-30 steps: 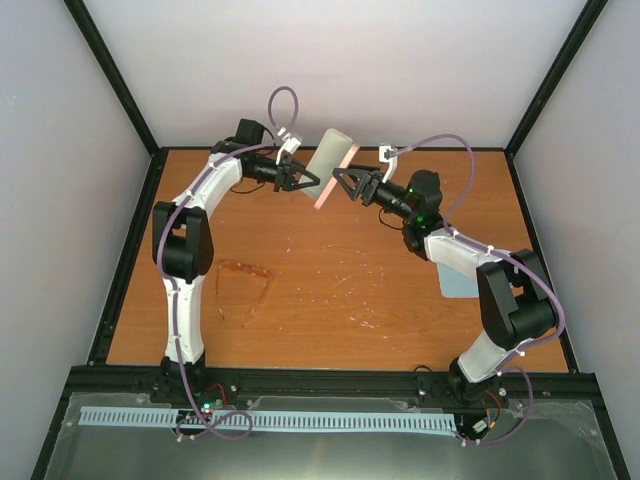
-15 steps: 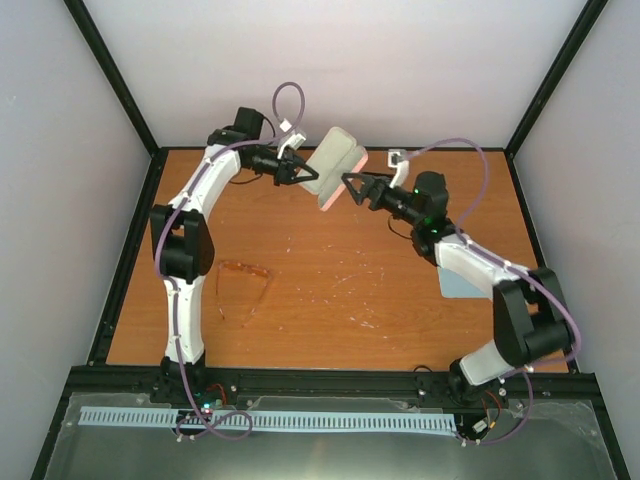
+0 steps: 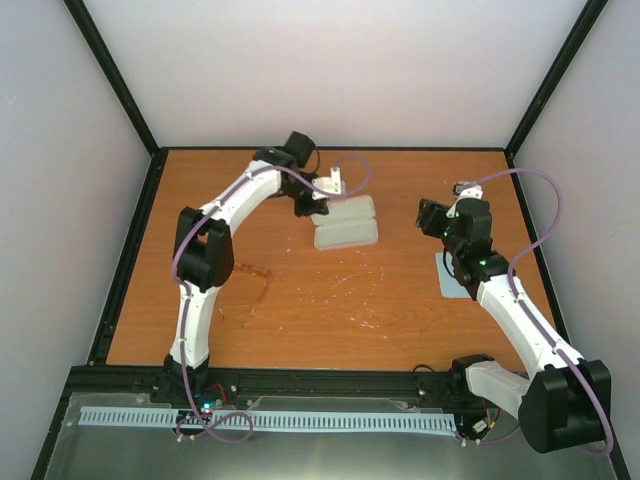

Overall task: Organize the sunglasses
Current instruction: Place the sunglasses case at the center of the board.

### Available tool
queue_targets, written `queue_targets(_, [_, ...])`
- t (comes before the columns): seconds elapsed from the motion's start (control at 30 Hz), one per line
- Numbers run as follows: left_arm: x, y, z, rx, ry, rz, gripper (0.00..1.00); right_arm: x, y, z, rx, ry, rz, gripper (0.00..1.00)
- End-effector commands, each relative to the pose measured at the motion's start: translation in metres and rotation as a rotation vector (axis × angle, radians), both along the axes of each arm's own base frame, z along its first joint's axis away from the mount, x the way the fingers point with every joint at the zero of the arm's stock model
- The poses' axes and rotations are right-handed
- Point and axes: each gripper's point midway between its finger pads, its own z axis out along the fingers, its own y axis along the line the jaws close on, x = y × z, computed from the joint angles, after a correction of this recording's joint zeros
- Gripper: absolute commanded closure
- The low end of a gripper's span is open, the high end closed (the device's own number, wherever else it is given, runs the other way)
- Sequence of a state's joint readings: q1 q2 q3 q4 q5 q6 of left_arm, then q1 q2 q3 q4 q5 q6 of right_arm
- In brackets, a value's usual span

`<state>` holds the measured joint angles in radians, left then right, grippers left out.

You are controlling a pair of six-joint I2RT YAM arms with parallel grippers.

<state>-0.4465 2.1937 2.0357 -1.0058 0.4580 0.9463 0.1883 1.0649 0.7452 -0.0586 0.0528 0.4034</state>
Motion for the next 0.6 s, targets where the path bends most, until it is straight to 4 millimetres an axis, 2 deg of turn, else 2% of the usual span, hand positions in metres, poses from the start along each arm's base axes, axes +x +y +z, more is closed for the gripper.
queue_targets(0.0, [-0.001,0.001,-0.014,0.184,-0.155,-0.101,0.99,-0.004,-0.005,-0.023,-0.01,0.05,-0.021,0.27])
queue_targets(0.33, [0.012,0.005,-0.047,0.306,-0.2,-0.016,0.99,-0.008,0.0,-0.028,-0.013,0.051,0.023,0.27])
queue_targets(0.57, [0.02,0.004,-0.056,0.313,-0.226,-0.015,0.99,-0.018,-0.001,-0.036,0.016,0.062,0.017,0.26])
